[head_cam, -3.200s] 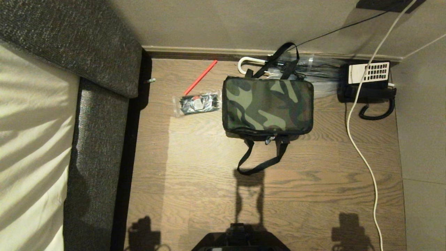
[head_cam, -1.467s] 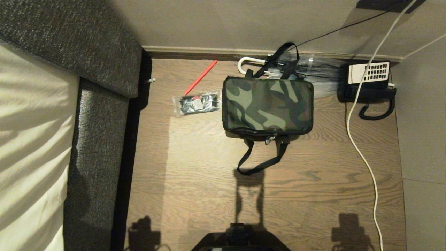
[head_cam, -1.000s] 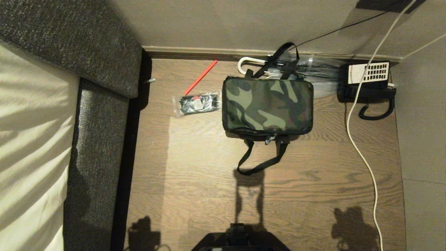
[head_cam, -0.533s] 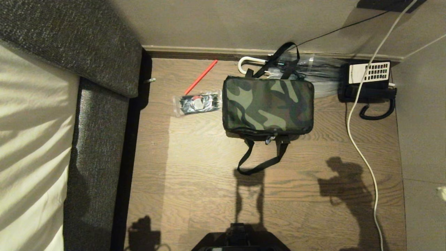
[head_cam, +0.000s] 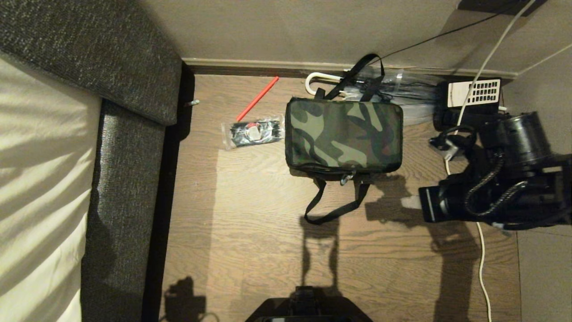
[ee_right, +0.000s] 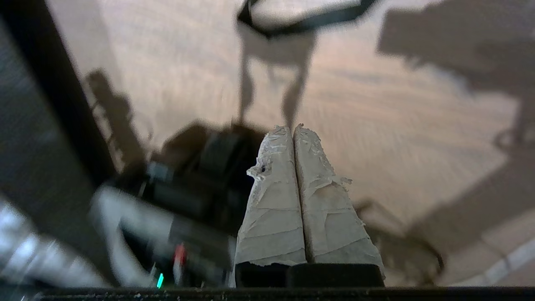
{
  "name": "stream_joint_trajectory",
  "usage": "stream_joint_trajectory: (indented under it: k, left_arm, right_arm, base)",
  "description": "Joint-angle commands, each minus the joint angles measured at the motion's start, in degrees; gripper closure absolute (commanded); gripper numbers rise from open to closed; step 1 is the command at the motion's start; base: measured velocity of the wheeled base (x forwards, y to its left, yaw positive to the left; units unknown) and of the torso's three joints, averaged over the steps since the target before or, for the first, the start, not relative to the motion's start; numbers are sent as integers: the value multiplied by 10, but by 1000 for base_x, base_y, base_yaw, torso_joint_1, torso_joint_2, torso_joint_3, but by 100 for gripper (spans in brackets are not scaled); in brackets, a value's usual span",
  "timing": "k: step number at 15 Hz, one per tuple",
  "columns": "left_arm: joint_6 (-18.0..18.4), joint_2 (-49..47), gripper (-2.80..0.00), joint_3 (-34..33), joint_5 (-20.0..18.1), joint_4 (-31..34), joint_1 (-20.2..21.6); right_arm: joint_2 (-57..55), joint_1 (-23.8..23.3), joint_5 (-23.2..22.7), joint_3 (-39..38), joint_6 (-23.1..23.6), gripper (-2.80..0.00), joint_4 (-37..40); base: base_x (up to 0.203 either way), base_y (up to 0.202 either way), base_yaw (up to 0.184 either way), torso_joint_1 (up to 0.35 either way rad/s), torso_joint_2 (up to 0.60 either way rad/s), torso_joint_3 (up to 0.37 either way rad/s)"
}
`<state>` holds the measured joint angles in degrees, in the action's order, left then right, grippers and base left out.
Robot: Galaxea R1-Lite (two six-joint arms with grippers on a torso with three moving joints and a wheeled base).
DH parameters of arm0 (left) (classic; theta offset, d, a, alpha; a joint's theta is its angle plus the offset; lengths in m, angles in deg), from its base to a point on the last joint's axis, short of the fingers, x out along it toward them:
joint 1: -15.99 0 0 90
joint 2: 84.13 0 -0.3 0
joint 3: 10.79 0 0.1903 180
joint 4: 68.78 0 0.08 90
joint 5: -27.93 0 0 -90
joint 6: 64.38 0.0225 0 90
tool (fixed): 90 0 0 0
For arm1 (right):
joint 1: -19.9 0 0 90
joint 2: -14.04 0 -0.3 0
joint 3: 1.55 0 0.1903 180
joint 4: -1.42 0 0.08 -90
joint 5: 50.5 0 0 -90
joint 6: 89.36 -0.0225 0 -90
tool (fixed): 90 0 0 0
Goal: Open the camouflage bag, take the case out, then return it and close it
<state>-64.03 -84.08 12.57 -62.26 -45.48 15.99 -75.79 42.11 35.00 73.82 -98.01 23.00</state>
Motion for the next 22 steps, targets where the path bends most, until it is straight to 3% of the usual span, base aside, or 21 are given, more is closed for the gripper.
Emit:
stream_joint_trajectory:
  k: [1,5,6,9,15,19,22]
  left_arm:
    - [0,0,0,-2,0,0,0]
    - [0,0,0,-1,0,0,0]
    - [0,0,0,-2,0,0,0]
    - [0,0,0,-1,0,0,0]
    - [0,0,0,-1,0,0,0]
    - [0,0,0,-1,0,0,0]
    - [0,0,0,-1,0,0,0]
  right_arm:
    - [-96,25,17,-14,-4,0,-100]
    - [-160,33,38,-25,-8,0,-194]
    - [-175,33,38,-23,-6,-280,-223]
    - [-216,40,42,-25,-3,-280,-285]
    - [-297,52,93,-22,-4,-280,-463]
    - [-350,52,105,0,-2,-280,-536]
    - [-382,44,111,32,26,-280,-556]
  base:
    - [0,0,0,0,0,0]
    - [0,0,0,0,0,0]
    - [0,0,0,0,0,0]
    - [0,0,0,0,0,0]
    - [0,0,0,0,0,0]
    - [0,0,0,0,0,0]
    - [0,0,0,0,0,0]
